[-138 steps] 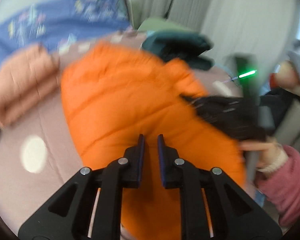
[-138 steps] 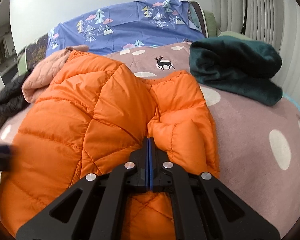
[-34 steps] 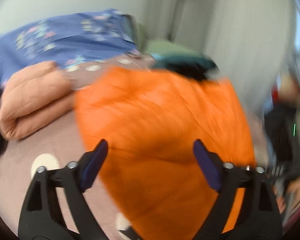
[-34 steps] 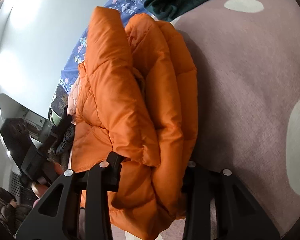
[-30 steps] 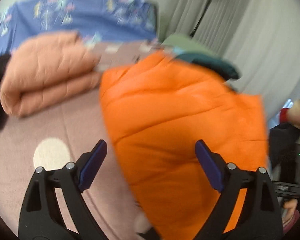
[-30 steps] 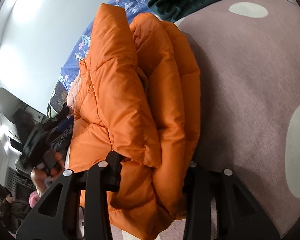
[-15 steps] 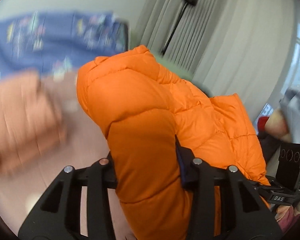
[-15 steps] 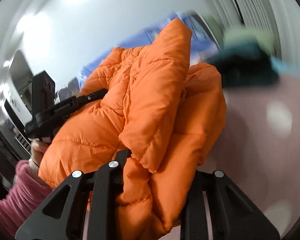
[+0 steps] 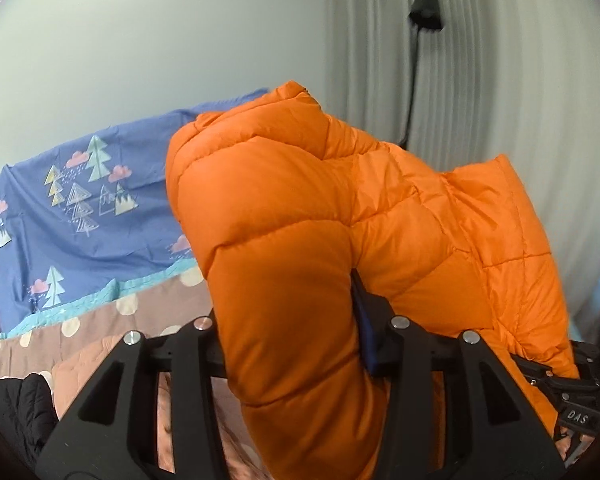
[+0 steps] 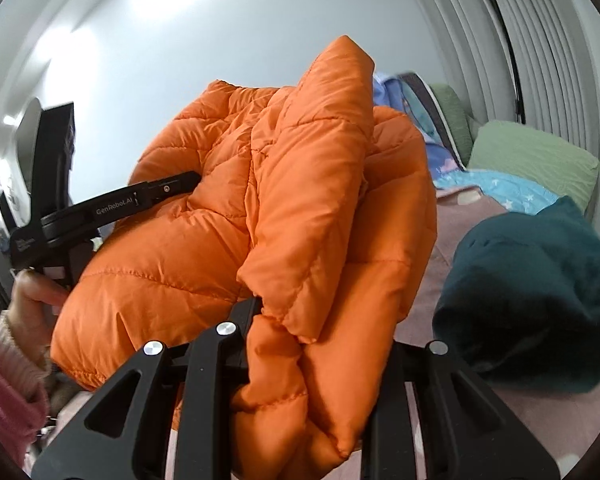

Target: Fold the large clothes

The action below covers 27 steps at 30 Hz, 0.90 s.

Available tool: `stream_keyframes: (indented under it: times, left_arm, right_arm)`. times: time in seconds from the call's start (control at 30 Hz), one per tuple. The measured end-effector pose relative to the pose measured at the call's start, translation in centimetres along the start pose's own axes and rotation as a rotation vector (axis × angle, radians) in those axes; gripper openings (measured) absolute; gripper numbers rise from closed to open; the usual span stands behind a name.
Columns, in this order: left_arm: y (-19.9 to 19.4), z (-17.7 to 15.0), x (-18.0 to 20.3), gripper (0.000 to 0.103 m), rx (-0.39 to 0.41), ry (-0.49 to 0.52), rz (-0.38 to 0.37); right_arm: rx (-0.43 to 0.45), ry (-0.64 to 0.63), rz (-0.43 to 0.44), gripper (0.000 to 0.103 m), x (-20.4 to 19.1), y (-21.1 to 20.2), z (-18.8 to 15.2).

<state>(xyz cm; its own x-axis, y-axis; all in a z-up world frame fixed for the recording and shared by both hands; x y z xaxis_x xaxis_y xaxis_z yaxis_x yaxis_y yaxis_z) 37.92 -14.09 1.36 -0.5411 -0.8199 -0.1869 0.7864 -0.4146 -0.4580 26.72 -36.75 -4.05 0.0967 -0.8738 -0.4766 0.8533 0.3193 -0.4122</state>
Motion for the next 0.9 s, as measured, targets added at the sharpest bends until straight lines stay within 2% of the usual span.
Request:
stream_keyframes:
  times: [0.2,0.27,0.33,0.43,0.47,0.53,0.6,0.7,0.73,0.8,0.83,0.9]
  left_arm:
    - [6.8,-3.2,-0.1,0.048,-0.116,0.008,0.114]
    - [8.4,-4.8,-0.3,0.052,-0.147,-0.002,0.148]
    - [10.7,-6.4,-0.7,0.055,-0.202,-0.022,0.184]
    - [14.4,-9.9,-0.5,0.058,-0.339,-0.043,0.206]
    - [15.0,-10.8,-0.2,0.059,-0.351,-0.026,0.22]
    - [14.9,-11.6,0.2,0.061,-0.325,-0.002,0.221]
    - [13.9,-11.7,0.9,0.065,-0.302,-0.031,0.198]
    - [11.5,-11.4,2.0,0.071,-0.243,-0.085,0.086]
    - [11.7,-11.7,2.7,0.071,-0.275,-0.046,0.059]
    - [12.5,-13.2,4.1,0.071,-0.341,0.039,0.092]
    - [12.2,-14.1,4.6,0.071,-0.342,0.078,0.12]
    - [11.5,-14.4,4.5,0.071,-0.333,0.078,0.128]
  right_arm:
    - [-0.073,-0.008,-0.106,0.023,2.4,8.8,-1.1]
    - [-0.107,0.027,-0.13,0.023,3.8,11.3,-1.9]
    - [-0.138,0.066,-0.162,0.023,5.1,13.7,-3.0]
    - [-0.227,0.096,-0.248,0.025,7.0,17.2,-5.1]
    - [-0.237,0.122,-0.256,0.026,7.8,17.4,-5.1]
    - [-0.243,0.175,-0.246,0.027,8.6,17.5,-4.8]
    - [-0.238,0.158,-0.266,0.028,8.3,17.2,-5.1]
    - [-0.239,0.138,-0.313,0.038,7.9,17.2,-5.2]
    - [-0.242,0.148,-0.318,0.045,7.6,16.7,-5.4]
    - [-0.252,0.178,-0.327,0.052,7.7,16.2,-5.0]
    - [-0.252,0.18,-0.332,0.058,7.7,15.8,-4.8]
    - [-0.245,0.142,-0.358,0.064,6.9,14.2,-5.1]
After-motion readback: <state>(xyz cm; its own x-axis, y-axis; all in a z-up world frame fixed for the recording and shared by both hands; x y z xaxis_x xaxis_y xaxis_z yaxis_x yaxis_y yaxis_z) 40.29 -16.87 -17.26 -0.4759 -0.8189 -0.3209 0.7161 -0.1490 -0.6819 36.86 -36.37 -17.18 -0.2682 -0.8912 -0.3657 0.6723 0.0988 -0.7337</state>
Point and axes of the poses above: each gripper's, at about its wrist camera, not at the fingertips, and y roughly the way its jaws point, x to its right, z to its top, the point moved 1 cm from there along y, roughly the way its jaws point, and after that the axes turned 10 degrees about y, right-handed, at the moved point
